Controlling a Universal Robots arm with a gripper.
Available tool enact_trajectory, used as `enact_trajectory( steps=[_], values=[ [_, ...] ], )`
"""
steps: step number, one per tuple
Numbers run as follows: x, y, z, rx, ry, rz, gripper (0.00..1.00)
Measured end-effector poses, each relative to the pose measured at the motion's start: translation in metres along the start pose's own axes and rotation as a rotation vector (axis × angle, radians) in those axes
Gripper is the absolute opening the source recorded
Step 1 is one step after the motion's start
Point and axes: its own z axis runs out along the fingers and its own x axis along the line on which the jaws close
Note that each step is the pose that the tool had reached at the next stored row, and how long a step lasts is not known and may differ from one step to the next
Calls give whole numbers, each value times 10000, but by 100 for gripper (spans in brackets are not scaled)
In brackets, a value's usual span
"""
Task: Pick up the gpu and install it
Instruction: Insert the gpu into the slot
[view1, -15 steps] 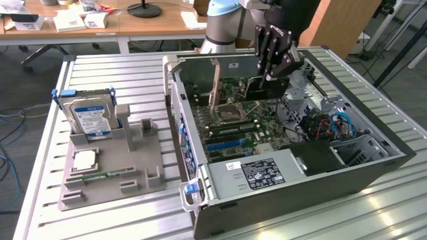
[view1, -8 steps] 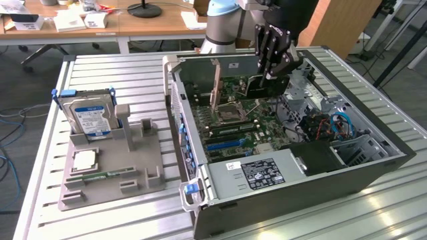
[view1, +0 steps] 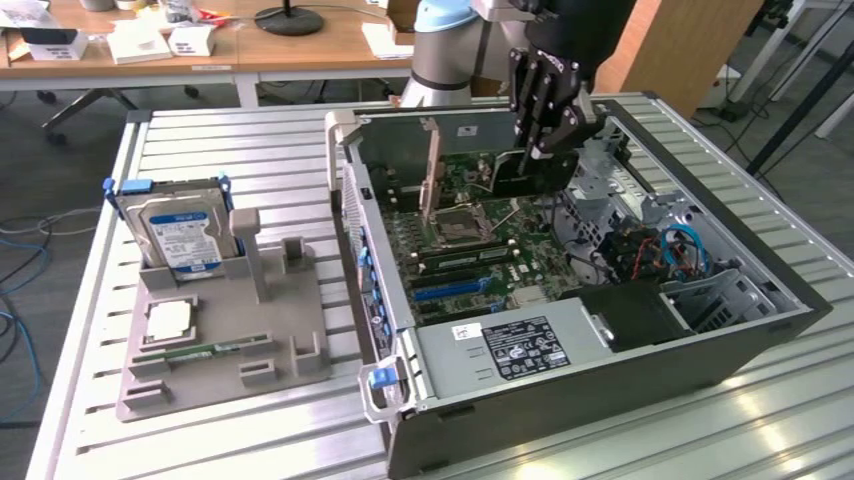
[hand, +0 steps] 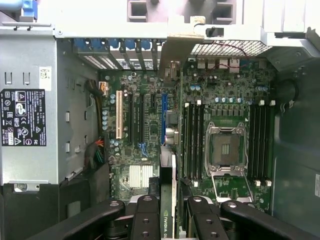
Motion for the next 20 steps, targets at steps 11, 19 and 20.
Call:
enact_trajectory(
  steps=[11, 19, 20],
  values=[
    [0, 2, 66, 5, -60, 192, 26],
    [0, 3, 114, 6, -65, 374, 26],
    [0, 3, 125, 6, -64, 379, 26]
  ],
)
